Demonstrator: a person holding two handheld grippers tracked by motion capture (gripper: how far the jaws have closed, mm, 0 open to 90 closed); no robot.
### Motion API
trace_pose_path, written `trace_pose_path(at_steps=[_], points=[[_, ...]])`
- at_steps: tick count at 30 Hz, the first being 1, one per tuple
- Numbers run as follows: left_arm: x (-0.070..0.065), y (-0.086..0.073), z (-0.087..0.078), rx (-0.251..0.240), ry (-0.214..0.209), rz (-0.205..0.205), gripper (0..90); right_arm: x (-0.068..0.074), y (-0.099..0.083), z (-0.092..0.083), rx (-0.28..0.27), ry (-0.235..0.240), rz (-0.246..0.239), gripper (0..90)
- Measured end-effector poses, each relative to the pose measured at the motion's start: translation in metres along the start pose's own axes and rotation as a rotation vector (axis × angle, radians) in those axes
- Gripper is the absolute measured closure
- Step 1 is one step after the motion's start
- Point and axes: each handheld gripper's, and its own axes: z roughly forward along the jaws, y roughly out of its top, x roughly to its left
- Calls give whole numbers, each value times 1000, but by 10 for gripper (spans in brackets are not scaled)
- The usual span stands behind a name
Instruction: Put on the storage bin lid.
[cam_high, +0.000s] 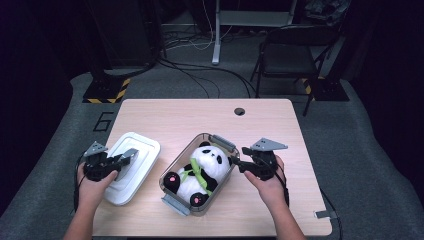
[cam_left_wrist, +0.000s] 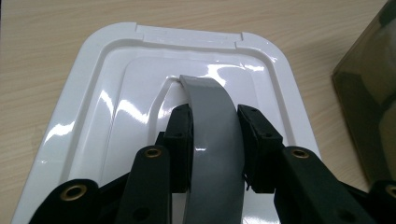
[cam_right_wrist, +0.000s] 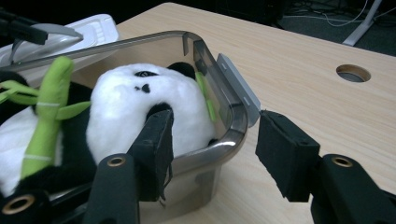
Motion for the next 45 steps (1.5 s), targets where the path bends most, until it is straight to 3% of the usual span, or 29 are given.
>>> trace_pose_path(at_steps=[5, 8, 17, 22, 29, 45], points=[[-3, 7, -1, -7, -5, 9, 669, 3, -7, -12, -7, 11, -11, 427], [-4, 12, -1, -9, -15, 15, 669, 6, -17, -18, -5, 43, -10, 420], [-5, 17, -3, -2, -30, 26, 669, 22, -31, -15, 15, 123, -55, 380], [-6, 19, -7, -4, -37, 30, 669, 29, -33, -10, 26, 158, -62, 366], [-7, 20, -8, -4, -35, 36, 669, 33, -31, -8, 1, 202, -48, 359], [-5, 23, -17, -5, -24, 44, 669, 52, -21, 14, 17, 216, -92, 352]])
